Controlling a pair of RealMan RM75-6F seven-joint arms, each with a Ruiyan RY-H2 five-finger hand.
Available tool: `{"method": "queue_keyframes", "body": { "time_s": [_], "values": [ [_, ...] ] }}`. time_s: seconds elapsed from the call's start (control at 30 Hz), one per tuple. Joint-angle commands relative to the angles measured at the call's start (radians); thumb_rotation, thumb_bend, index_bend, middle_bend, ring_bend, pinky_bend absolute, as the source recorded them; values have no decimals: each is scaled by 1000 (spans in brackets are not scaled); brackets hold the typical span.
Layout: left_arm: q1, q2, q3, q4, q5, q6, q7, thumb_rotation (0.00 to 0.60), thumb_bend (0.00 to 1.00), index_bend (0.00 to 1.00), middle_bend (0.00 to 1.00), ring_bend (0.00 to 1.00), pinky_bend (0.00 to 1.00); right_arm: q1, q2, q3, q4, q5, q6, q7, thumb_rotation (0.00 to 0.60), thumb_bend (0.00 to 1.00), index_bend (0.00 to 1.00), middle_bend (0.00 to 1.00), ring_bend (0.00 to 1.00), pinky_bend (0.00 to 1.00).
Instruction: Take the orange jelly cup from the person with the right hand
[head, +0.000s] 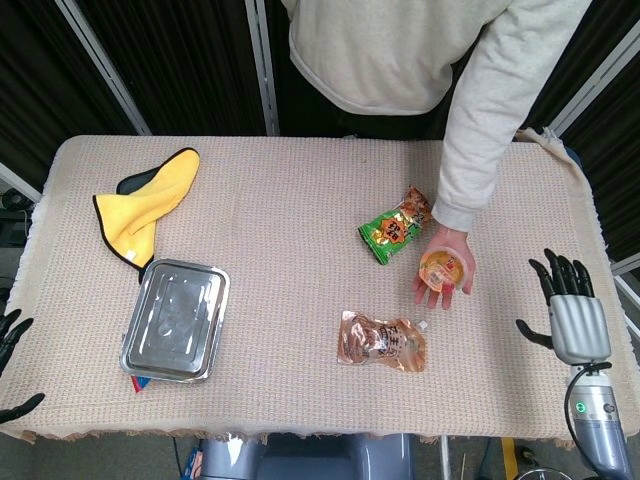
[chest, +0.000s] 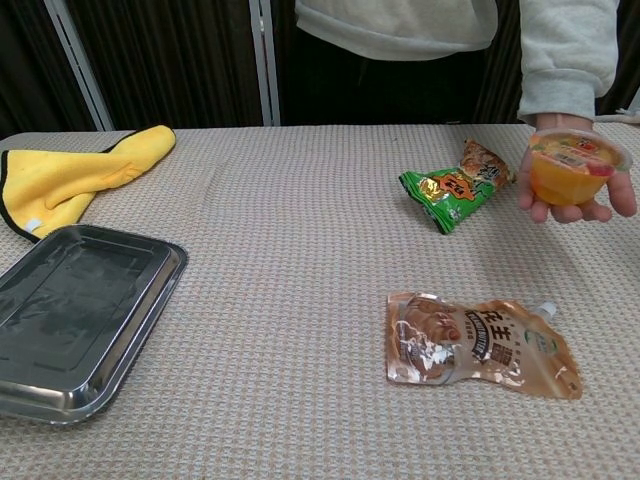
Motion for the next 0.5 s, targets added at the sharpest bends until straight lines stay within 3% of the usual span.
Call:
{"method": "queue_keyframes", "body": {
  "time_s": [0.03,0.23,0.5],
  "values": [
    [-1,1,0,-1,-1,-2,-7,600,0,35,0,0,0,32,77,24,-157,72,-93,-8,600,99,108,0,0,0],
    [-1,4,3,-3,3,-3,0,600,0,35,0,0,0,128,168,88,-351,248,-246,-90,600,99,108,0,0,0],
    [-1,5,3,-4,1,-4,0,600,0,35,0,0,0,263,141,144,-380,490,-330,-222,600,98,108,0,0,0]
  ]
}}
